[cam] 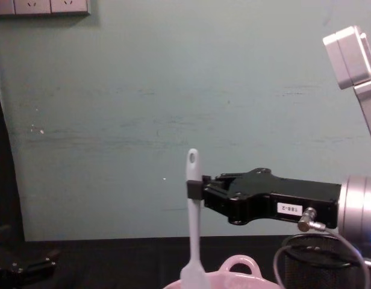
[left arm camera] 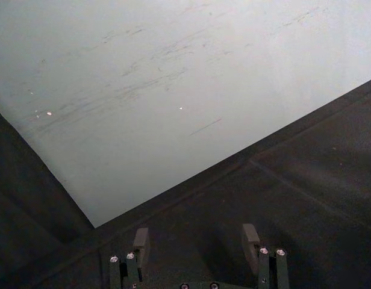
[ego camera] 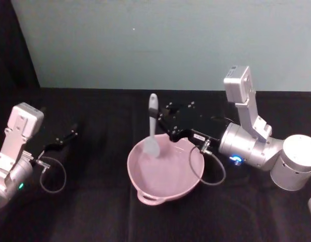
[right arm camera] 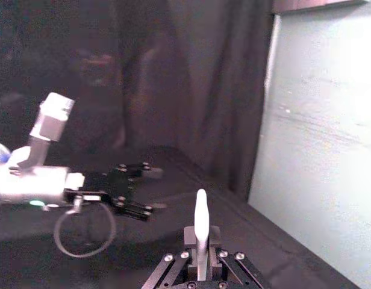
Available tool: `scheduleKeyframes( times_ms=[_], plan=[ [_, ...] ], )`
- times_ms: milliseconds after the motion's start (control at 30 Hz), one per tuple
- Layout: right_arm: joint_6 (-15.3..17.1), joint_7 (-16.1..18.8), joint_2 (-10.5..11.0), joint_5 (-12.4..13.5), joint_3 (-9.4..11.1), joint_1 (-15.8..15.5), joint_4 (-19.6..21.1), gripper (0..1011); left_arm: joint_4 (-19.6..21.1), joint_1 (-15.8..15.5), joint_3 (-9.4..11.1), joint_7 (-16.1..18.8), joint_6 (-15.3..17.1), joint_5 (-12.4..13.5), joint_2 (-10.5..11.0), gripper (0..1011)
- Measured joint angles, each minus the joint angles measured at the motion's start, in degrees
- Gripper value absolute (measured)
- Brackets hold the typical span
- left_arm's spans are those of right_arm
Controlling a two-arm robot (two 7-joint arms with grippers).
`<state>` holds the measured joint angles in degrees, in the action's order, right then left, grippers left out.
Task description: Use the one hand to pick up the spoon and stir the clear water in the bowl.
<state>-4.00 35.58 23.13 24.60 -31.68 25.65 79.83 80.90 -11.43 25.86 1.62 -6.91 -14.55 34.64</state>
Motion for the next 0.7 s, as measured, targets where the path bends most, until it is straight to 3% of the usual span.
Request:
scheduleKeyframes(
  times_ms=[233, 700],
  plan=[
    [-0.12, -1.62, 1.02, -0.79, 1.77, -0.26, -0.7, 114, 0.0, 0.0, 0.0, 0.0, 0.0, 0.0, 0.0, 1005],
    [1.13, -4.54, 5.86, -1.68, 6.2, -5.74, 5.32, 114, 0.0, 0.0, 0.0, 0.0, 0.0, 0.0, 0.0, 1005]
  ],
)
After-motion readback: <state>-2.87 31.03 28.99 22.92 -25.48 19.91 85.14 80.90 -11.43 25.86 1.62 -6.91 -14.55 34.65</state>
